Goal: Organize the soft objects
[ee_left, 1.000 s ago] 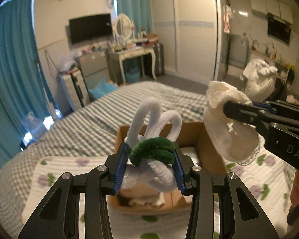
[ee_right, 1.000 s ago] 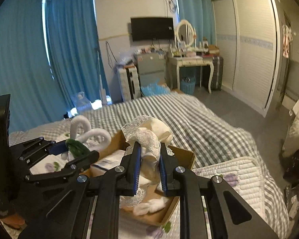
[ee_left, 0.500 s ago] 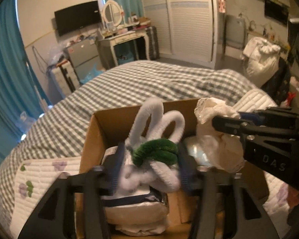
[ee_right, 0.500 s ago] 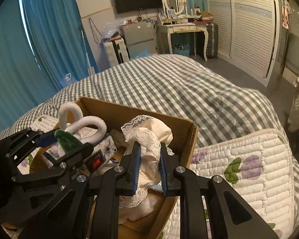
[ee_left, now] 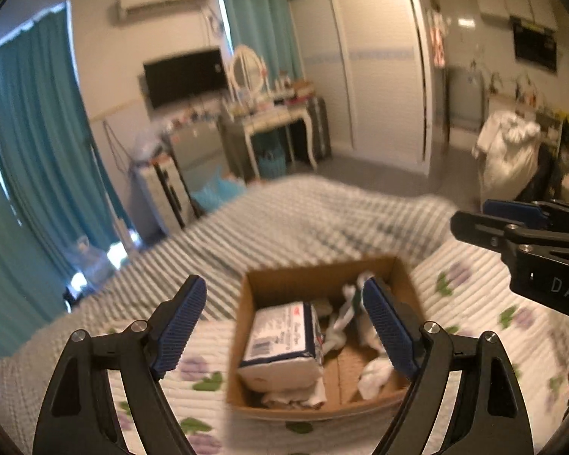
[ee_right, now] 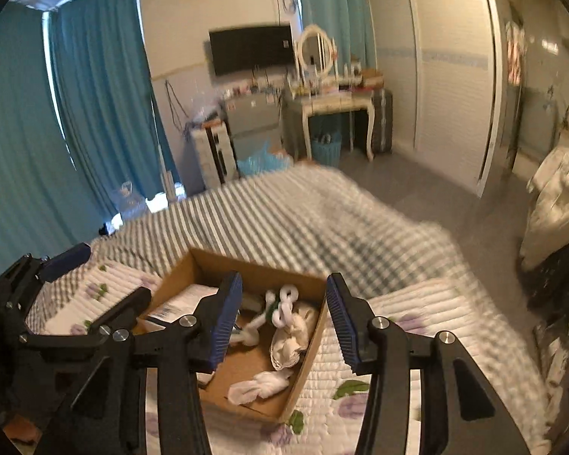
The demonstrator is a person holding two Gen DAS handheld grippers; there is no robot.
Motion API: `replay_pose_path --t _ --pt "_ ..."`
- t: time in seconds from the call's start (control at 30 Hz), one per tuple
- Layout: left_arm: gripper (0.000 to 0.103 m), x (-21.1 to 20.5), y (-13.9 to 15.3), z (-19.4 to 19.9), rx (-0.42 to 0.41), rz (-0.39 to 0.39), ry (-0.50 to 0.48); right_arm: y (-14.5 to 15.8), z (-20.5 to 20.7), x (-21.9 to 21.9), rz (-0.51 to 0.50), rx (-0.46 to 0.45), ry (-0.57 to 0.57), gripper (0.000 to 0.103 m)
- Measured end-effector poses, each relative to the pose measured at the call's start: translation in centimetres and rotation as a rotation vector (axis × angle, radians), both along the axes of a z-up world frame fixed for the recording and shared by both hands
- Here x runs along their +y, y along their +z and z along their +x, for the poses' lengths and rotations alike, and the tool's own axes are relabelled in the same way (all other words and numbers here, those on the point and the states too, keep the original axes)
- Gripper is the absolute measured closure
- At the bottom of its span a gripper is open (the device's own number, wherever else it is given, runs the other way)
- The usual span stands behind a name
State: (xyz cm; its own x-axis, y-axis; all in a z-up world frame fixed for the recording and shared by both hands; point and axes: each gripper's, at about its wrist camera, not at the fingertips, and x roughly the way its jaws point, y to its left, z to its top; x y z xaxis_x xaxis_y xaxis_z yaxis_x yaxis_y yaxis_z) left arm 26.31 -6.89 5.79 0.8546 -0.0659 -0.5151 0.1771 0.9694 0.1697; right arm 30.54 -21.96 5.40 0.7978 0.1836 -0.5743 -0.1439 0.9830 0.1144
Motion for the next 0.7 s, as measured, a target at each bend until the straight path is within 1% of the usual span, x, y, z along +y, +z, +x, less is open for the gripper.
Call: replay_pose_path --t 0.07,0.13,0.2,0.27,0.3,0.33,0.37,0.4,0.43,0.5,0.53,0.67,0.7 --pt "0.017 0.3 3.2 -2.6 -0.062 -0.012 -0.003 3.7 -3.1 0.0 -0.015 -0.062 -0.011 0.057" --pt "0.017 0.7 6.8 -6.0 -0.138 -0.022 -0.007 6.8 -5.9 0.0 -0.022 -0.115 -0.01 0.057" --pt "0.017 1.1 9.6 -9.2 -0.202 -0.034 -0.014 9.9 -9.4 0.1 -0.029 -0.176 -0.016 0.055" --pt "0.017 1.6 12.1 -12.5 -0.261 -0.049 -0.022 12.8 -12.8 0.1 -0.033 -0.239 -0.023 0.049" --pt "0.016 1.9 13.1 -14.2 -0.291 -0.05 -0.022 13.9 -14.5 0.2 -0.03 -0.269 -0.022 0.043" --pt "0.01 2.0 13.8 -15.8 -0.318 -0.046 -0.014 14.9 -16.1 0.2 -0.024 -0.295 -0.017 0.037" --pt "0.005 2.2 14.5 -17.4 -0.346 -0.042 -0.006 15.9 -17.8 0.4 -0.024 -0.321 -0.018 0.033" --pt "0.001 2.6 15.0 -19.1 -0.381 -0.049 -0.004 16.5 -19.3 0.6 -0.024 -0.343 -0.022 0.023" --pt "0.001 2.8 15.3 -20.4 -0.411 -0.055 0.001 17.1 -20.8 0.7 -0.017 -0.37 -0.022 0.012" --pt "0.0 3.6 15.6 -22.7 -0.45 -0.078 0.004 17.7 -23.5 0.9 0.007 -0.411 -0.02 0.003" --pt "0.0 4.0 15.5 -23.5 -0.451 -0.091 0.001 17.8 -24.8 1.2 0.013 -0.424 -0.024 0.0" --pt "0.0 4.9 14.4 -24.9 -0.466 -0.118 0.044 16.5 -28.0 2.2 -0.011 -0.44 -0.044 0.0" --pt "0.0 5.2 13.9 -25.2 -0.475 -0.12 0.043 15.7 -28.8 2.7 -0.014 -0.446 -0.054 0.0"
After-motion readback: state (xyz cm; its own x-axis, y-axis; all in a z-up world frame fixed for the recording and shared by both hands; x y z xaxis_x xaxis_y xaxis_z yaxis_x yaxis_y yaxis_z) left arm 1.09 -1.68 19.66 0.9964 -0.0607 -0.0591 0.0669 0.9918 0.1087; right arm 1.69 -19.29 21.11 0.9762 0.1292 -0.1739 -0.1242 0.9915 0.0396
